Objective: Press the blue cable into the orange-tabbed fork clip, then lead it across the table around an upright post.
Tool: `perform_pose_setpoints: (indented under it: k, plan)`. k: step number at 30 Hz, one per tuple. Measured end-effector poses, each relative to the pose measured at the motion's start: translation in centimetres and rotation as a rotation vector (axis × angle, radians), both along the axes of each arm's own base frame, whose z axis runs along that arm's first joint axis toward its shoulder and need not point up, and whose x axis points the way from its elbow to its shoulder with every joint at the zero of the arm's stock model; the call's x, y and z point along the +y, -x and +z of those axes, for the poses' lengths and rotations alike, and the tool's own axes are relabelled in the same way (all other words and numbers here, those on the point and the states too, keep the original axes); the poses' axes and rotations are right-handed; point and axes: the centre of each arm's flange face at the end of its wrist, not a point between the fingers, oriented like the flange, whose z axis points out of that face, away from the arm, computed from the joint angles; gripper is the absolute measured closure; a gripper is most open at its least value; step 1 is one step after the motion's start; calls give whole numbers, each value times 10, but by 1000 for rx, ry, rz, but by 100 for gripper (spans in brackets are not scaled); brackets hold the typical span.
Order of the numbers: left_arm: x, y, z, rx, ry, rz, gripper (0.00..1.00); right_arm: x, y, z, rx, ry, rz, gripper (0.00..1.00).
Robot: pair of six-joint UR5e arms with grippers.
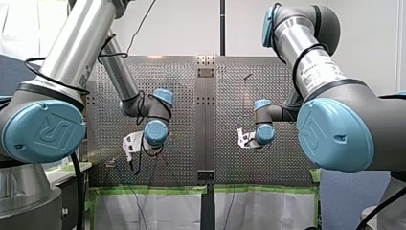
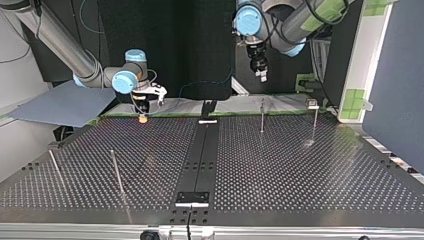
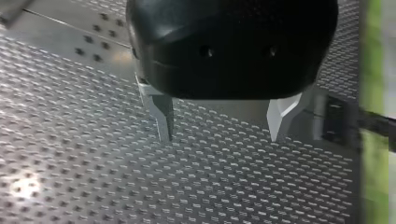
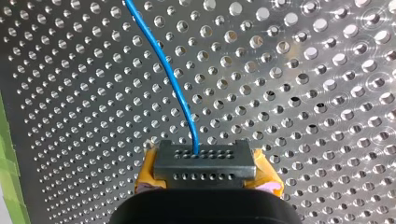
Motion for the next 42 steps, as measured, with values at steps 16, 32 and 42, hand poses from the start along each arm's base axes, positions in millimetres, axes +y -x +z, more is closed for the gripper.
perform_pose_setpoints:
  k: [16,32,42]
  plan:
    - [28,40,-51,115,-64,-101,0,0,-2,2,-2,3,4,100]
    - [50,23,-56,55,-5,-131,0,0,-2,4,5,8,7,100]
    - [52,-22,-44,0,29,-149,0,0,-2,5,6,10,7,100]
